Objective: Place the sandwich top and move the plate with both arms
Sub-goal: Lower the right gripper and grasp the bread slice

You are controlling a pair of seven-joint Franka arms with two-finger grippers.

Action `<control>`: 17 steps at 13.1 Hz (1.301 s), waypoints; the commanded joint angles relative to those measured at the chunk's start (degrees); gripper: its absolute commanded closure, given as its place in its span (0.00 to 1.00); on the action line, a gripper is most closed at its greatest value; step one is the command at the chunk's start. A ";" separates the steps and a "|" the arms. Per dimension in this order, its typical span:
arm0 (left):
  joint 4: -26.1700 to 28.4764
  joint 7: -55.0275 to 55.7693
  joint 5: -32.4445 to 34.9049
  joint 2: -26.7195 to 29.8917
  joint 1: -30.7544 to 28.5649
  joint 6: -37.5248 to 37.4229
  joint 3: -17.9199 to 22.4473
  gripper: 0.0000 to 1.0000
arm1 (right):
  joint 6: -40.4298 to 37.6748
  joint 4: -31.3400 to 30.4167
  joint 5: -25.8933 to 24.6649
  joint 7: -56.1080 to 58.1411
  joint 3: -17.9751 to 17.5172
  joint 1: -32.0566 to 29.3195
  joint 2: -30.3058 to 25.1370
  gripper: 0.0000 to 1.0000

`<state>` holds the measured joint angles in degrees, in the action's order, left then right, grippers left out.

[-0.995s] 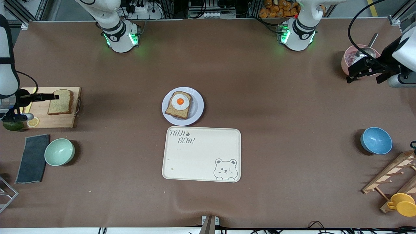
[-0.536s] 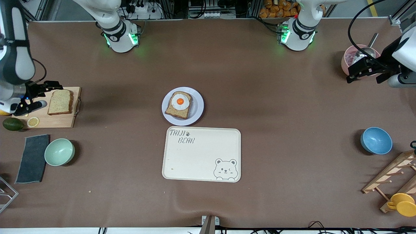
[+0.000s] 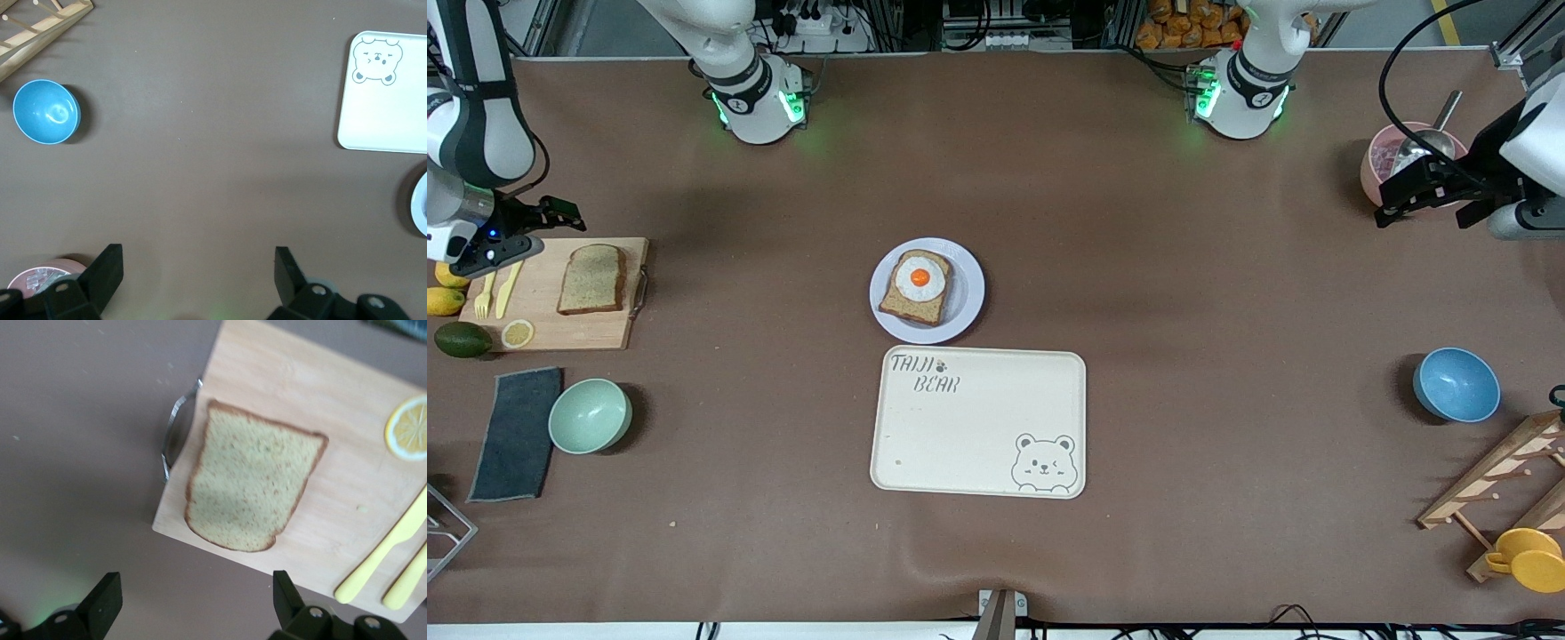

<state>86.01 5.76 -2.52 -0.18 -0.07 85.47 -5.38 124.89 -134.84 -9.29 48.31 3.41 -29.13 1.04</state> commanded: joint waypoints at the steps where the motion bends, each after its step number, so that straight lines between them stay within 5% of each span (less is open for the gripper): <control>1: 0.30 -0.83 -1.17 0.80 -0.55 -0.40 -0.16 0.00 | 3.33 -0.51 -1.25 1.52 -0.86 -2.85 1.68 0.00; 3: 0.30 -0.83 -1.26 0.80 -0.55 -0.40 -0.16 0.00 | 8.94 0.71 -0.82 1.44 -0.86 -3.30 3.60 0.00; 6: 0.30 -0.83 -1.26 0.80 -0.55 -0.40 -0.16 0.00 | 10.74 12.97 0.49 1.00 -0.95 -6.81 16.05 0.00; 8: 0.30 -0.83 -1.26 0.80 -0.55 -0.48 -0.16 0.00 | 10.29 17.84 5.84 -0.31 -0.86 -7.08 21.27 0.00; 17: 0.30 -0.83 -1.26 0.80 -0.55 -0.40 -0.16 0.00 | 2.48 18.04 8.41 -8.85 -0.95 -6.90 23.39 0.00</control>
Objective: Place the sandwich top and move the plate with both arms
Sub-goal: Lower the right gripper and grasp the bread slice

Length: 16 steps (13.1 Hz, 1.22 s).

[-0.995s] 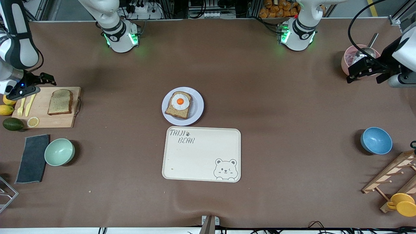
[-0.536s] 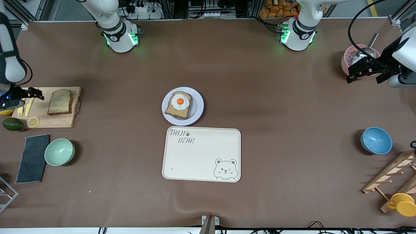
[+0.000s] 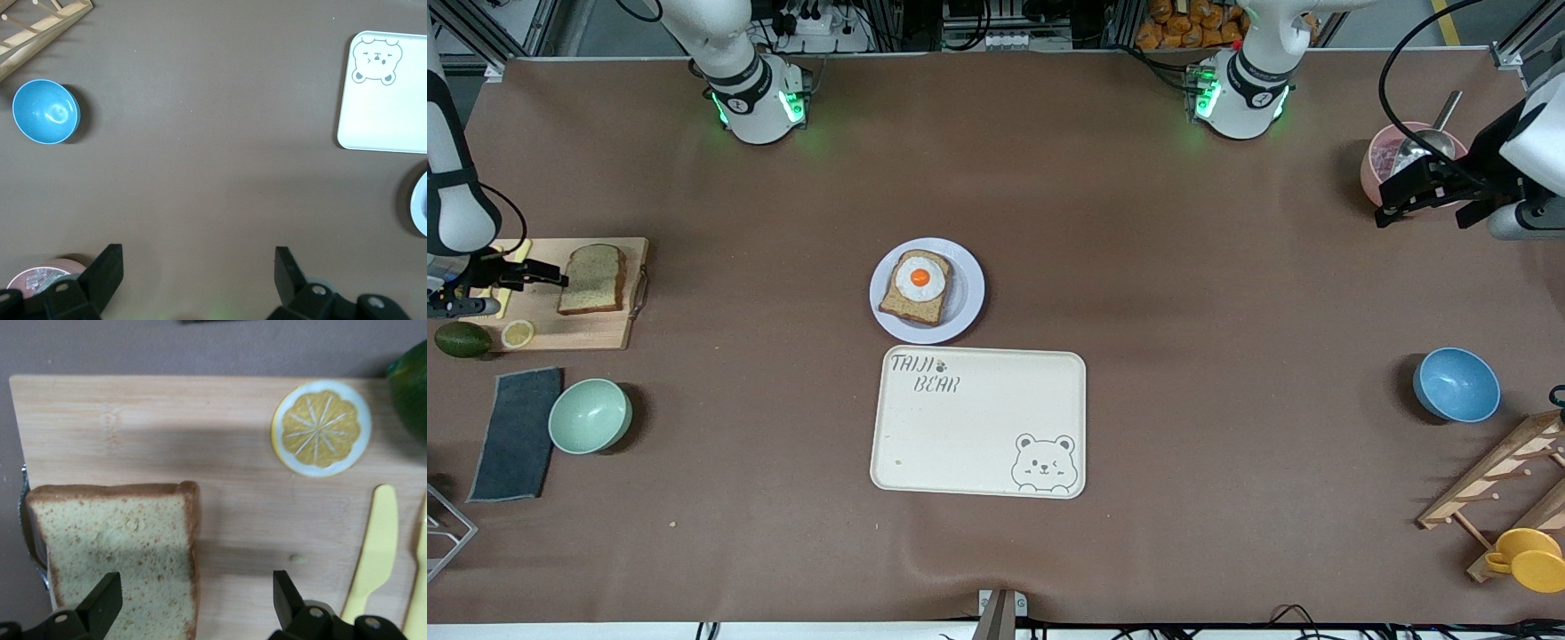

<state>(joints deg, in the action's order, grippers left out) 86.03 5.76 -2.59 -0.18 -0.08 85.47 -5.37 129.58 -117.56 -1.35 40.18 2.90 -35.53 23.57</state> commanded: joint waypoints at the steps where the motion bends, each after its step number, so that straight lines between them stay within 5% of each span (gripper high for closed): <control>1: 0.28 -0.92 -1.19 0.79 -0.54 -0.39 -0.16 0.00 | -3.10 0.76 0.47 -0.72 -0.44 -0.51 0.86 0.00; 4: 0.28 -0.92 -1.80 0.71 -0.63 -0.39 -0.08 0.00 | -3.63 0.84 0.56 -0.54 -0.52 -0.69 1.48 0.00; 7: 0.28 -0.92 -1.80 0.71 -0.63 -0.39 -0.08 0.00 | -4.77 1.02 7.83 -0.02 -0.44 -1.74 3.23 0.00; 16: 0.37 -1.01 -4.44 0.53 -3.18 -0.48 -0.08 0.00 | -5.74 5.41 8.20 1.74 -0.44 -2.26 6.40 0.02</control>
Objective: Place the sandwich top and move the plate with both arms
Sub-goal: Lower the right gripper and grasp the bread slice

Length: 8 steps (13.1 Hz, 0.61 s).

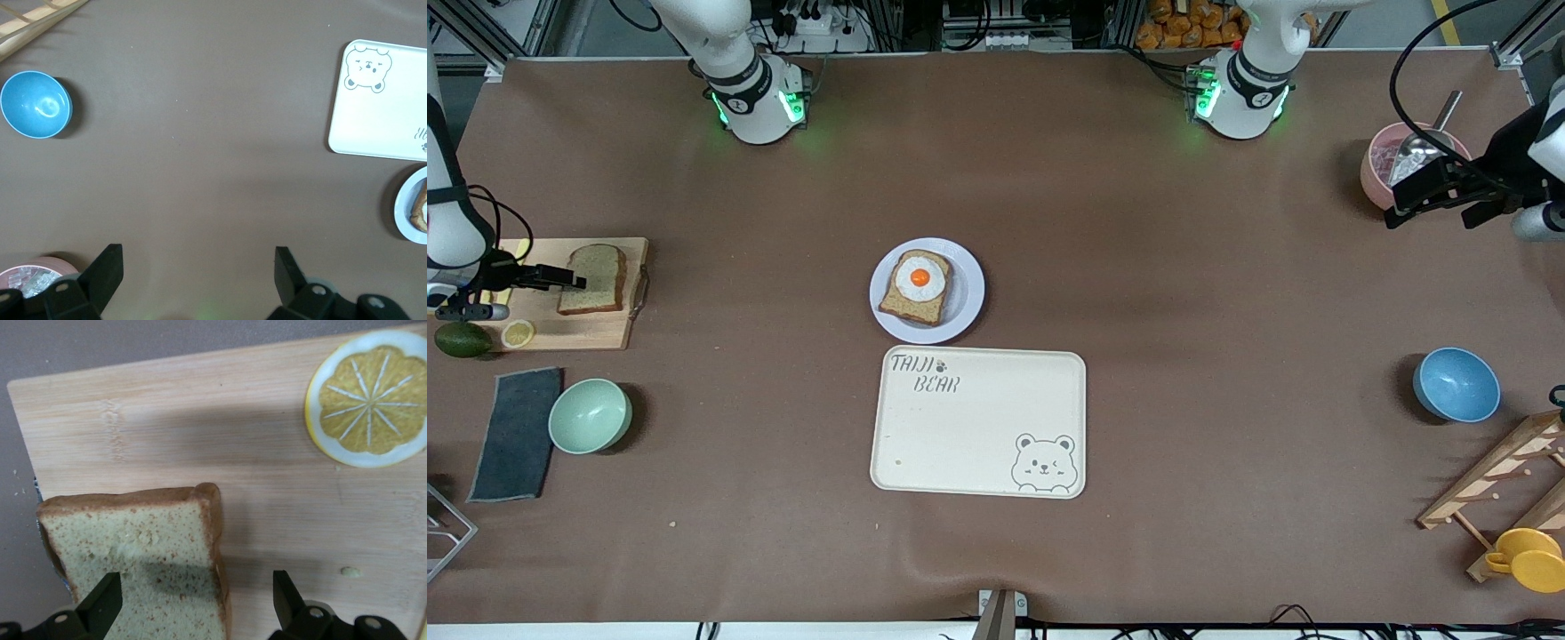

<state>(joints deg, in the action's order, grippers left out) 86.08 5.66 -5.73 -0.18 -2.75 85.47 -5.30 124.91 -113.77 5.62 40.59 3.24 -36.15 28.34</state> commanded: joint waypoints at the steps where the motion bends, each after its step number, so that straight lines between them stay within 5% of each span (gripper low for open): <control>1: 0.32 -0.92 -1.21 0.53 -0.41 -0.48 -0.15 0.00 | -1.42 1.54 1.24 1.34 -0.78 -2.17 1.89 0.25; 3: 0.32 -0.83 -1.21 0.53 -0.50 -0.48 -0.15 0.00 | -2.30 1.63 1.24 1.51 -0.78 -2.26 2.07 0.97; 8: 0.32 -0.83 -1.21 0.53 -0.41 -0.48 -0.23 0.00 | -4.93 2.33 1.24 1.78 -0.78 -2.17 1.80 1.00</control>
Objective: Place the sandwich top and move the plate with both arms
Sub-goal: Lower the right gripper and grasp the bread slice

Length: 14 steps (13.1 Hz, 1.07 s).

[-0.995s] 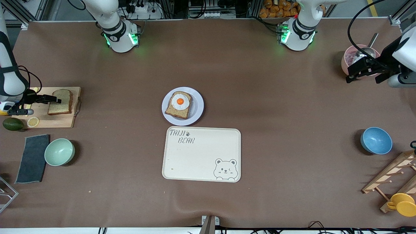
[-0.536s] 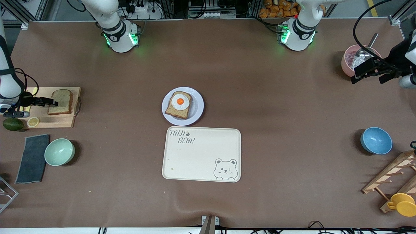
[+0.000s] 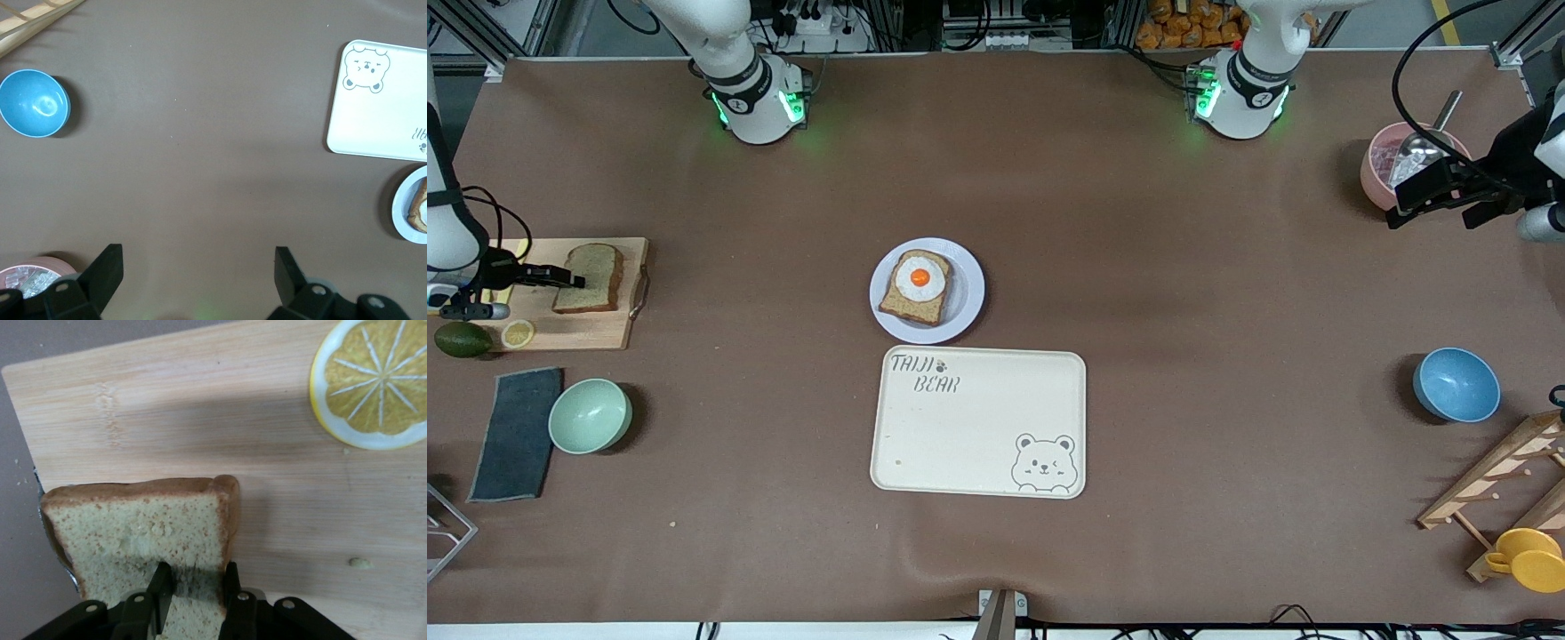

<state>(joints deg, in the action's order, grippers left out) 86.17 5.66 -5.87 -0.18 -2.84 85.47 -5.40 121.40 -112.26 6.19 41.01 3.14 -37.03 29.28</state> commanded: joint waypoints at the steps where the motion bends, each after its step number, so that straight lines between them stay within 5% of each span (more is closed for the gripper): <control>1: 0.22 -0.91 -1.07 0.53 -0.33 -0.48 -0.14 0.00 | -1.96 0.99 0.58 1.79 -0.68 -1.20 0.69 1.00; 10: 0.22 -0.83 -1.07 0.53 -0.24 -0.39 -0.14 0.00 | -7.84 4.24 0.67 6.10 -0.77 -0.50 -0.80 1.00; 14: 0.22 -0.83 -1.16 0.53 -0.24 -0.39 -0.14 0.00 | -16.62 9.33 0.67 6.01 -1.21 1.60 -1.15 1.00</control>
<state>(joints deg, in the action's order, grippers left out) 86.19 5.66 -5.87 -0.18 -2.82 85.47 -5.46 109.10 -105.55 6.18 46.45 2.31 -36.64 28.90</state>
